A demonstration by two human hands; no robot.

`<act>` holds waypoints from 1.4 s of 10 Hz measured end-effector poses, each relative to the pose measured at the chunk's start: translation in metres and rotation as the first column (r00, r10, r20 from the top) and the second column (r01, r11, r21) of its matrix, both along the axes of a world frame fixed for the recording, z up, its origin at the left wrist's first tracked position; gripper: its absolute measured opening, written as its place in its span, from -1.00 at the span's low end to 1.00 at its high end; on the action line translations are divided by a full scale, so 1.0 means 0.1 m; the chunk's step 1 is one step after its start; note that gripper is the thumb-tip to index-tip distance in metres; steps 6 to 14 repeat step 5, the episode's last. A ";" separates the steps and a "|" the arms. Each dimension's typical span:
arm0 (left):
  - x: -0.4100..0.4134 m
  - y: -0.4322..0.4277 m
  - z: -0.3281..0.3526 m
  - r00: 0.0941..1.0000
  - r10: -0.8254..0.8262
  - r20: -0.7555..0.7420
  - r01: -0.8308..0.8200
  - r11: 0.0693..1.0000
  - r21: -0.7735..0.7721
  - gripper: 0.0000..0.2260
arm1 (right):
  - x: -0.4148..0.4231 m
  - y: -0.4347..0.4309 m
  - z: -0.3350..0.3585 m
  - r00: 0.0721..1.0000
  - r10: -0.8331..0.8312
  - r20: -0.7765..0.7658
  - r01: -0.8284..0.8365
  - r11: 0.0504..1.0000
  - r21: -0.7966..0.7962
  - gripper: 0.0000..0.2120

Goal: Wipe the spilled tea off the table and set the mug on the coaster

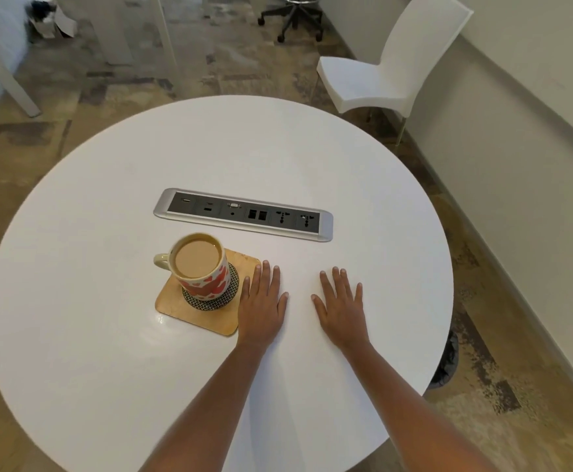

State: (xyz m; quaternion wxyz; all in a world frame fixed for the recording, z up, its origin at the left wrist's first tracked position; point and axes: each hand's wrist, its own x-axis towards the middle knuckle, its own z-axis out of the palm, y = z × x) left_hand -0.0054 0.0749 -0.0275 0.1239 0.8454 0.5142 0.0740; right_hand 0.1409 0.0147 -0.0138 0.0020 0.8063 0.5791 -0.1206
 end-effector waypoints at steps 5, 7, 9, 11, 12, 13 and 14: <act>0.08 0.87 1.65 0.993 -0.019 0.120 -0.050 0.837 0.545 -0.53 | 0.94 0.02 2.22 0.986 -0.010 0.166 -0.064 0.898 0.435 -0.56; 0.08 0.87 1.65 0.993 -0.019 0.120 -0.050 0.837 0.545 -0.53 | 0.94 0.02 2.22 0.986 -0.010 0.166 -0.064 0.898 0.435 -0.56; 0.08 0.87 1.65 0.993 -0.019 0.120 -0.050 0.837 0.545 -0.53 | 0.94 0.02 2.22 0.986 -0.010 0.166 -0.064 0.898 0.435 -0.56; 0.08 0.87 1.65 0.993 -0.019 0.120 -0.050 0.837 0.545 -0.53 | 0.94 0.02 2.22 0.986 -0.010 0.166 -0.064 0.898 0.435 -0.56; 0.08 0.87 1.65 0.993 -0.019 0.120 -0.050 0.837 0.545 -0.53 | 0.94 0.02 2.22 0.986 -0.010 0.166 -0.064 0.898 0.435 -0.56; 0.08 0.87 1.65 0.993 -0.019 0.120 -0.050 0.837 0.545 -0.53 | 0.94 0.02 2.22 0.986 -0.010 0.166 -0.064 0.898 0.435 -0.56; 0.08 0.87 1.65 0.993 -0.019 0.120 -0.050 0.837 0.545 -0.53 | 0.94 0.02 2.22 0.986 -0.010 0.166 -0.064 0.898 0.435 -0.56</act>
